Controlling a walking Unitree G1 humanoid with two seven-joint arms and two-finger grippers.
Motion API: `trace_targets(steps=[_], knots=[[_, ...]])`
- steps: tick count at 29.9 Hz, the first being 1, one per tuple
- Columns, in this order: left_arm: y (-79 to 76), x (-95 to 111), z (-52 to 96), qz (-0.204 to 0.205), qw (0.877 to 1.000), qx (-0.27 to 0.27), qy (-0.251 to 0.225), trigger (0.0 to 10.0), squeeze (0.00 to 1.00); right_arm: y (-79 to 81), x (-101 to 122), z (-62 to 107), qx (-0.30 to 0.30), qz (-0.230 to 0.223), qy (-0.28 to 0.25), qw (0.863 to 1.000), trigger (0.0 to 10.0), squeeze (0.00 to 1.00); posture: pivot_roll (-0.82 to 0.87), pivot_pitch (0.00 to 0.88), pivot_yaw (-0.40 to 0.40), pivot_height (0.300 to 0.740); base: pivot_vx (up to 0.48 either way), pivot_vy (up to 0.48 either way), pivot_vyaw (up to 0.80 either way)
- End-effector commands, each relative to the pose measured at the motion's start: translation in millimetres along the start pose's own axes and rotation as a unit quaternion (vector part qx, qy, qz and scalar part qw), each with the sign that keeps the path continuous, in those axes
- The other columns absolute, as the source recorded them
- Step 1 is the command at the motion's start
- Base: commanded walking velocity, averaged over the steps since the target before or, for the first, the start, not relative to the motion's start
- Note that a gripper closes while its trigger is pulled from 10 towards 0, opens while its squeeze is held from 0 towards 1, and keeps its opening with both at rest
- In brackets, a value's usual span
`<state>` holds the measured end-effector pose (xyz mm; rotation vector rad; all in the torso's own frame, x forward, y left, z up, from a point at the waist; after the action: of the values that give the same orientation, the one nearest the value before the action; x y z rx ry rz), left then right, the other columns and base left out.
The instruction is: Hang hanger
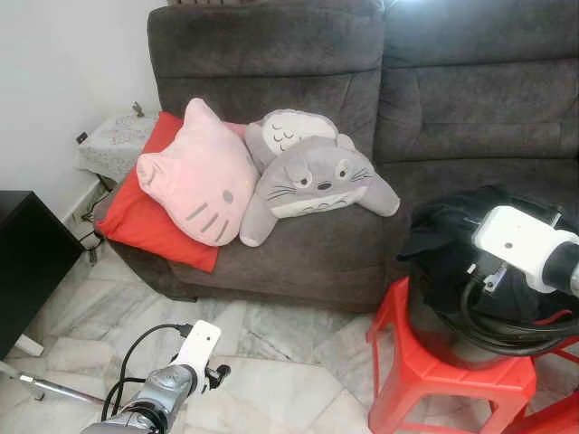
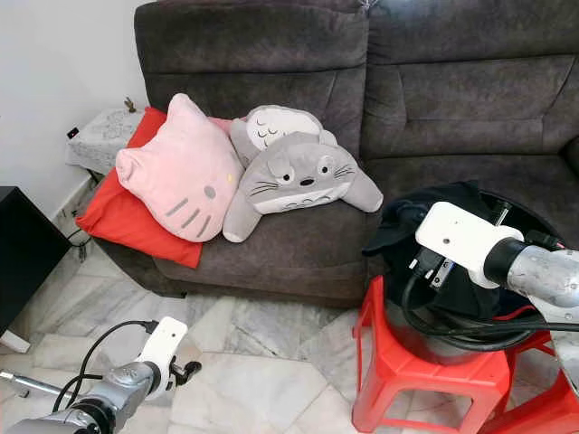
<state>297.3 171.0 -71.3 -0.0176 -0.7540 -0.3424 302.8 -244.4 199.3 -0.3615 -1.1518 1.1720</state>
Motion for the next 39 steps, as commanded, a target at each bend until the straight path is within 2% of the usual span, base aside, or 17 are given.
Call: trace_targets(steps=[1, 8, 9, 12, 14, 15, 16, 18, 20, 25, 26, 29, 30, 33, 34, 35, 39], knots=[[5.5, -4.3, 1.3, -0.012, 1.0, 0.006, 0.01, 10.0, 0.0, 1.5, 1.3, 0.8, 0.004, 0.016, 0.005, 1.0, 0.0, 0.0, -0.28, 0.0, 0.141, 0.74, 0.0, 0.0, 0.0], [5.4, -4.4, 1.3, -0.012, 1.0, 0.006, 0.011, 10.0, 0.0, -10.1, -13.2, 0.9, -0.032, 0.02, 0.044, 0.998, 0.0, 0.0, -0.28, 0.0, 0.141, 0.74, 0.0, 0.0, 0.0], [5.4, -4.5, 1.3, -0.012, 1.0, 0.006, 0.011, 10.0, 0.0, -8.7, -13.7, -0.1, -0.035, 0.02, 0.046, 0.998, 3.5, 0.0, -0.28, 0.0, 0.141, 0.74, 0.0, 0.0, 0.0], [5.7, -4.7, 1.4, -0.011, 1.0, 0.006, 0.011, 10.0, 0.0, -4.2, -12.3, -2.1, -0.038, 0.017, 0.046, 0.998, 4.0, 0.0, -0.28, 0.0, 0.139, 0.74, 0.0, 0.0, 0.0], [5.8, -4.8, 1.5, -0.012, 1.0, 0.006, 0.011, 10.0, 0.0, 9.4, -7.9, -5.1, -0.024, 0.011, 0.037, 0.999, 4.3, 0.0, -0.28, 0.0, 0.142, 0.74, 0.0, 0.0, 0.0], [5.9, -4.8, 1.5, -0.012, 1.0, 0.006, 0.011, 10.0, 0.0, 16.4, -5.8, -6.1, -0.017, 0.007, 0.033, 0.999, 4.2, 0.0, -0.28, 0.0, 0.142, 0.74, 0.0, 0.0, 0.0], [6.0, -4.8, 1.5, -0.012, 1.0, 0.006, 0.011, 10.0, 0.0, 22.4, -4.3, -6.6, -0.01, 0.004, 0.029, 1.0, 3.6, 0.0, -0.28, 0.0, 0.142, 0.74, 0.0, 0.0, 0.0], [6.0, -4.8, 1.5, -0.012, 1.0, 0.006, 0.011, 10.0, 0.0, 26.3, -3.2, -6.8, -0.007, 0.002, 0.027, 1.0, 3.5, 0.0, -0.28, 0.0, 0.142, 0.74, 0.0, 0.0, 0.0], [6.1, -4.8, 1.5, -0.012, 1.0, 0.005, 0.011, 10.0, 0.0, 34.9, -1.4, -5.8, 0.001, -0.006, 0.026, 1.0, 2.6, 0.0, -0.28, 0.0, 0.141, 0.74, 0.0, 0.0, 0.0], [6.2, -4.7, 1.6, -0.013, 1.0, 0.005, 0.012, 10.0, 0.0, 46.4, -0.6, -0.6, 0.002, -0.018, 0.028, 0.999, 3.3, 0.0, -0.28, 0.0, 0.144, 0.74, 0.0, 0.0, 0.0], [6.2, -4.7, 1.6, -0.013, 1.0, 0.005, 0.012, 10.0, 0.0, 46.4, -0.6, -0.6, 0.002, -0.018, 0.028, 0.999, 3.3, 0.0, -0.28, 0.0, 0.144, 0.74, 0.0, 0.0, 0.0], [6.3, -4.7, 1.6, -0.014, 1.0, 0.004, 0.012, 10.0, 0.0, 42.4, -6.5, 4.0, -0.026, -0.023, 0.047, 0.998, 4.4, 0.0, -0.28, 0.0, 0.144, 0.74, 0.0, 0.0, 0.0], [6.4, -4.7, 1.6, -0.015, 1.0, 0.004, 0.012, 10.0, 0.0, 36.2, -11.7, 8.0, -0.058, -0.028, 0.067, 0.996, 4.1, 0.0, -0.29, 0.0, 0.144, 0.74, 0.0, 0.0, 0.0], [6.8, -4.6, 1.7, -0.015, 1.0, 0.004, 0.012, 10.0, 0.0, 32.0, -16.9, 11.7, -0.086, -0.028, 0.09, 0.992, 3.5, 0.0, -0.29, 0.0, 0.144, 0.74, 0.0, 0.0, 0.0], [6.9, -4.6, 1.7, -0.015, 1.0, 0.004, 0.012, 10.0, 0.0, 28.0, -21.9, 14.9, -0.111, -0.025, 0.112, 0.987, 2.4, 0.0, -0.29, 0.0, 0.144, 0.74, 0.0, 0.0, 0.0], [6.9, -4.6, 1.7, -0.016, 1.0, 0.004, 0.012, 10.0, 0.0, 23.3, -26.0, 18.1, -0.138, -0.022, 0.13, 0.982, 1.8, 0.0, -0.29, 0.0, 0.144, 0.74, 0.0, 0.0, 0.0], [7.0, -4.6, 1.8, -0.016, 1.0, 0.004, 0.012, 10.0, 0.0, 18.8, -28.7, 20.9, -0.162, -0.024, 0.142, 0.976, 1.8, 0.0, -0.29, 0.0, 0.146, 0.74, 0.0, 0.0, 0.0]])
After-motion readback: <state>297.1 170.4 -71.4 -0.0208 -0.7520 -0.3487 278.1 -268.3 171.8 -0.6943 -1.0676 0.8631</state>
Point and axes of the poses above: a point about 5 cm out from each wrist's last joint towards the gripper, its own z axis pointing back from the gripper into the wrist, its own x axis along the axis of the wrist's last joint, y = z × x, the point moved 5 cm from there along -z, pointing out of the wrist towards the gripper, and after that the axes turned 4 degrees about z, right-handed, at the moved point
